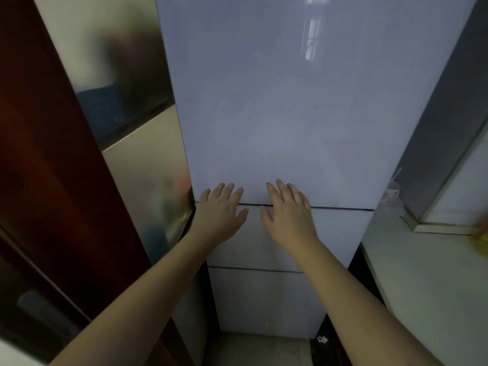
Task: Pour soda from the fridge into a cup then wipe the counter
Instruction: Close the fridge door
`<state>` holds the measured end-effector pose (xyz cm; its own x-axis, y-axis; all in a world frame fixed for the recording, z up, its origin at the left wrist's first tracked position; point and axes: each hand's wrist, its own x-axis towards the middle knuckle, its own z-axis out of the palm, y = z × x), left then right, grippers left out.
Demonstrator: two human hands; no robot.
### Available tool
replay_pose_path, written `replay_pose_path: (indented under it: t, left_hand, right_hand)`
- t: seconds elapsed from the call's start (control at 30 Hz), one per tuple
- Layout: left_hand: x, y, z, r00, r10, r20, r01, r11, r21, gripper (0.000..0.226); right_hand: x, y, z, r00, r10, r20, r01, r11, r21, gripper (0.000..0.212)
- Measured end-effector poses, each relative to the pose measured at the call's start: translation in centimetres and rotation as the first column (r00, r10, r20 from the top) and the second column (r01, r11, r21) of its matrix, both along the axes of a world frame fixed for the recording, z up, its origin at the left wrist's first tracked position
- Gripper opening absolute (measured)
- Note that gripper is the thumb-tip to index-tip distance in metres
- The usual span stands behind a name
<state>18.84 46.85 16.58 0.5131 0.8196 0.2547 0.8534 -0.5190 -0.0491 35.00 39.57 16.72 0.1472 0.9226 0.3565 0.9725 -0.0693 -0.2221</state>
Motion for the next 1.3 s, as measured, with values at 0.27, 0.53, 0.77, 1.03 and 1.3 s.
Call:
replay_pose_path:
  t: [0.27,0.53,0.77,1.03,1.3]
  left_hand:
    - [-2.4,-4.8,-1.1,0.992,-0.116,0.051,0.115,0.993,0.017,0.065]
    - [-2.3,-9.8,-2.6,0.944,-0.321,0.070,0.318,0.947,0.050,0.073]
    - [0.4,-14.8,-3.2,0.866,-0.495,0.068,0.495,0.869,0.021,0.066]
    - [4.4,-22.7,-4.1,0.723,-0.687,0.079,0.690,0.724,-0.025,0.067]
    - [9.0,-35.9,-4.6,0.526,-0.849,0.051,0.850,0.523,-0.057,0.067]
  right_hand:
    - [-2.9,-5.8,-0.6,0.994,-0.111,-0.006,0.111,0.994,0.007,0.060]
    - [-4.9,-13.5,-1.6,0.961,-0.278,-0.003,0.277,0.960,-0.023,0.061]
    - [-3.5,-20.6,-2.2,0.891,-0.454,-0.001,0.454,0.890,-0.037,0.059]
    - [-1.7,-31.0,-2.7,0.778,-0.628,0.008,0.628,0.778,-0.016,0.057]
    - [-2.1,-45.7,-3.7,0.582,-0.813,-0.007,0.813,0.582,-0.034,0.060]
